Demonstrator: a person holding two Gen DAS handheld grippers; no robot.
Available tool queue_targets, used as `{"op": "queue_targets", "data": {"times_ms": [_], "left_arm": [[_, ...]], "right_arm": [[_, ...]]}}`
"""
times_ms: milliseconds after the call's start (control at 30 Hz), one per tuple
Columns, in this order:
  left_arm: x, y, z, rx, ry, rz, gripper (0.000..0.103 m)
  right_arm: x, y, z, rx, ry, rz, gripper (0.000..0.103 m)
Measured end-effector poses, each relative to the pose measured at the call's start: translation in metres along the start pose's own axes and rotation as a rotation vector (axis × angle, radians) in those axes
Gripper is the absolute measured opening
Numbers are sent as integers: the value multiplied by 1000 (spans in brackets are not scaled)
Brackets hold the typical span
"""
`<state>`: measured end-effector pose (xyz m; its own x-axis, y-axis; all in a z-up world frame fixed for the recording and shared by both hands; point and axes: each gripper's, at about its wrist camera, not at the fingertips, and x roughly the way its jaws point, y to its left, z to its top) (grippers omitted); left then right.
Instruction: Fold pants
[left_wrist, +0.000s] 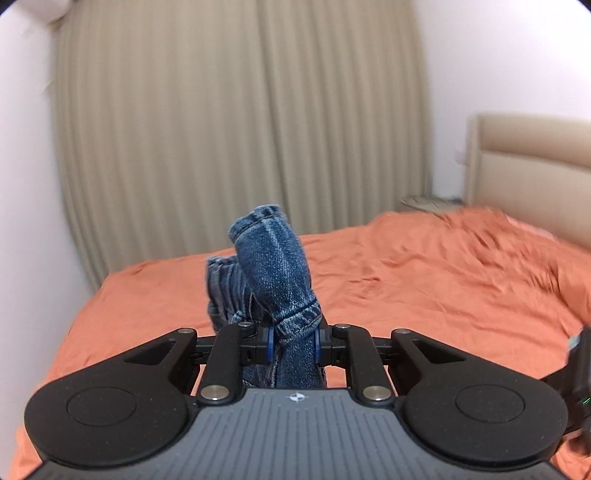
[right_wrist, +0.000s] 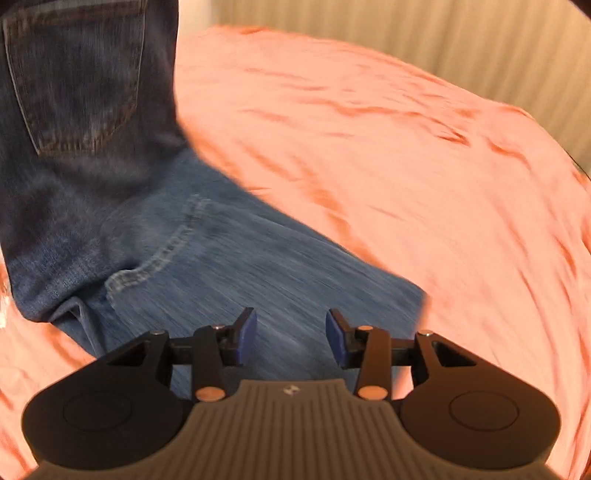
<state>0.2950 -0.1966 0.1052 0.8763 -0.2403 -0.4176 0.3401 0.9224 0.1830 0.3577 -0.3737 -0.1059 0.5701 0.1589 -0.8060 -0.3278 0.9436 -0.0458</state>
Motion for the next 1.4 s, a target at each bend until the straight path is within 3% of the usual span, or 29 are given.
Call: {"op": "queue_targets", "data": {"times_ms": [167, 300, 467, 600, 633, 667, 767, 967, 1033, 1200, 1400], "left_arm": [[42, -94, -22, 167, 59, -44, 19], [70, -168, -67, 279, 165, -117, 18], [89, -227, -133, 386, 274, -193, 18], [86, -242, -167, 424, 383, -297, 23], [85, -241, -172, 430, 409, -337, 31], [83, -237, -175, 426, 434, -383, 46], [90, -223, -173, 345, 527, -557, 78], [74, -170, -150, 168, 530, -714, 82], [65, -147, -144, 156, 503, -688, 82], [50, -93, -154, 269, 494, -513, 82], [31, -24, -199, 259, 570, -364, 82]], "right_arm": [[-36, -48, -43, 129, -38, -41, 38], [-47, -70, -73, 175, -17, -72, 38], [-51, -88, -101, 203, 4, -66, 38], [-47, -95, -117, 207, 40, -44, 38], [-45, -96, -120, 215, 51, -32, 38], [-42, -97, -123, 223, 61, -21, 38], [-36, -97, -125, 241, 78, -10, 38], [-45, -99, -108, 287, 20, -23, 43], [-53, -101, -99, 345, -17, 10, 42], [-47, -98, -78, 473, -32, 152, 38], [-7, -81, -54, 479, 48, 143, 38]]}}
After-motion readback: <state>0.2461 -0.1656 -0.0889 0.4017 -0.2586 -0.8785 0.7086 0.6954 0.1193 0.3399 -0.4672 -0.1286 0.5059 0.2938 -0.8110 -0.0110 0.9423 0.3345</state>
